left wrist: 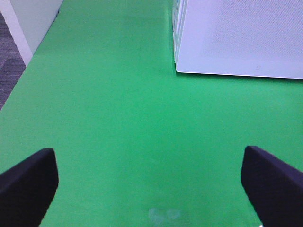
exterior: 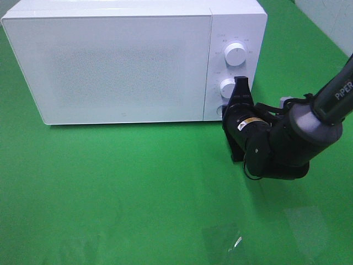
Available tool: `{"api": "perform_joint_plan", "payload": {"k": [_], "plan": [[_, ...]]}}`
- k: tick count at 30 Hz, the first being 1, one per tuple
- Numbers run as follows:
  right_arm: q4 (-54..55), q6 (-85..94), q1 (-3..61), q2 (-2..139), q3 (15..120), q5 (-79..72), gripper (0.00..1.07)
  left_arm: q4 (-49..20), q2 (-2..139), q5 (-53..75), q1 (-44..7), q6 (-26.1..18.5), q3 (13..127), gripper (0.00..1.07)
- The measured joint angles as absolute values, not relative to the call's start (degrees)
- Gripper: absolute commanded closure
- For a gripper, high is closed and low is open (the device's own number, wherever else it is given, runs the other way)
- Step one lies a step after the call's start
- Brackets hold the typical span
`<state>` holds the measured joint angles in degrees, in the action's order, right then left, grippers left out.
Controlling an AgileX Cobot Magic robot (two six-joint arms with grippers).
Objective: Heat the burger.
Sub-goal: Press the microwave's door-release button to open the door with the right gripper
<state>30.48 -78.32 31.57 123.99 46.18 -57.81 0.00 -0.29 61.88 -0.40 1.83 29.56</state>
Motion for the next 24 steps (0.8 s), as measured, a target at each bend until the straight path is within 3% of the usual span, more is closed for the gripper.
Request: {"api": "perform_joint_plan", "payload": {"k": [24], "plan": [[35.0,-77.2,32.6,125.5,48.7,-59.4,1.07,0.0,-0.3,61.9,-0.4,1.8,29.6,0.05]]}}
